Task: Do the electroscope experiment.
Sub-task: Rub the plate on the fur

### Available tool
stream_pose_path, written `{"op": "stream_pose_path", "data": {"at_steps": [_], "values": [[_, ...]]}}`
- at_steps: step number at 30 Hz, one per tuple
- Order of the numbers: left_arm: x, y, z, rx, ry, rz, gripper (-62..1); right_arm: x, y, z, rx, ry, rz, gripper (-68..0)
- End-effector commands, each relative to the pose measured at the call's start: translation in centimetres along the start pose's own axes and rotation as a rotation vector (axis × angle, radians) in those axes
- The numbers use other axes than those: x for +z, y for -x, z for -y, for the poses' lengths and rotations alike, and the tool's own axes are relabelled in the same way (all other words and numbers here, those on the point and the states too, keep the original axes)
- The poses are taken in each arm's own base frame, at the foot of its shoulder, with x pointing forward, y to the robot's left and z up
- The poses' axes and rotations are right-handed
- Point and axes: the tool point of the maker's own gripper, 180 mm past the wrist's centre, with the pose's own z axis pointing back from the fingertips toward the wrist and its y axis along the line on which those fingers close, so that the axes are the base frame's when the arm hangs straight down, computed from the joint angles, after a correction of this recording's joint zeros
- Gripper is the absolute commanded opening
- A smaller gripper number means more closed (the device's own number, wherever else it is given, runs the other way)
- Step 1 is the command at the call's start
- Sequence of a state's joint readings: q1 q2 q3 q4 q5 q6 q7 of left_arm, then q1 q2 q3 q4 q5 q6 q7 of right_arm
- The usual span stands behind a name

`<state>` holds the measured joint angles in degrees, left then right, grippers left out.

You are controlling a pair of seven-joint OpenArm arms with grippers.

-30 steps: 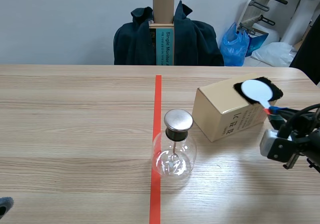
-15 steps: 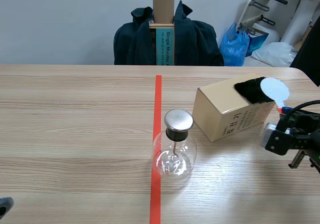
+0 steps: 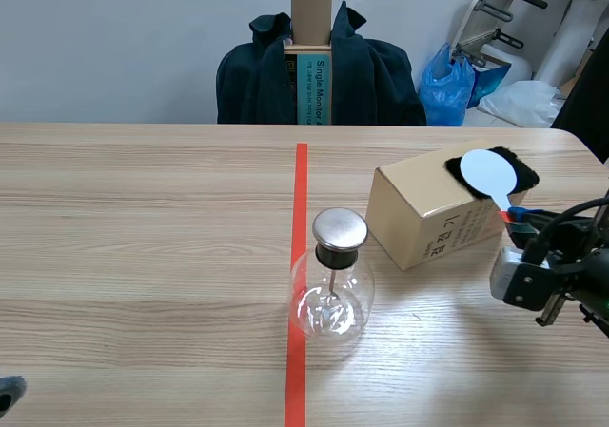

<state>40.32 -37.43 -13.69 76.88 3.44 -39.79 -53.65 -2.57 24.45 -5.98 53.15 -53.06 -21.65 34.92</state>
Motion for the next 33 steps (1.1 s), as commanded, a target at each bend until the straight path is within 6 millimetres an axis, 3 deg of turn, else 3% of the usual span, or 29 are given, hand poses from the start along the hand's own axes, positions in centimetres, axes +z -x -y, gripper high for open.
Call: {"op": "stream_pose_path", "data": {"at_steps": [1, 3, 6, 11, 15, 20, 33], "values": [[-0.2, -0.9, -0.2, -0.008, -0.007, 0.037, 1.4, 0.1, 1.7, 0.5, 0.013, 0.001, -0.075, -66.8], [-0.2, -0.9, -0.2, -0.008, -0.007, 0.037, 1.4, 0.1, 1.8, 0.5, 0.022, -0.006, -0.064, -66.8], [-0.2, -1.0, -0.3, -0.009, -0.007, 0.038, 1.4, -0.2, -0.6, 0.8, 0.019, 0.005, 0.058, -66.8], [-0.2, -1.0, -0.3, -0.009, -0.007, 0.038, 1.4, 0.0, 1.9, 0.7, 0.016, 0.0, -0.076, -66.8], [-0.2, -0.7, 0.0, -0.019, 0.007, 0.022, 1.4, -0.2, 0.1, 0.8, 0.015, 0.004, 0.025, -66.8], [-0.2, -0.7, 0.0, -0.019, 0.007, 0.022, 1.4, 0.0, 1.9, 0.6, 0.016, -0.001, -0.075, -66.8], [-0.2, -0.7, 0.0, -0.018, 0.007, 0.022, 1.4, -0.5, 0.9, 2.7, 0.038, 0.059, -0.024, -66.8]]}}
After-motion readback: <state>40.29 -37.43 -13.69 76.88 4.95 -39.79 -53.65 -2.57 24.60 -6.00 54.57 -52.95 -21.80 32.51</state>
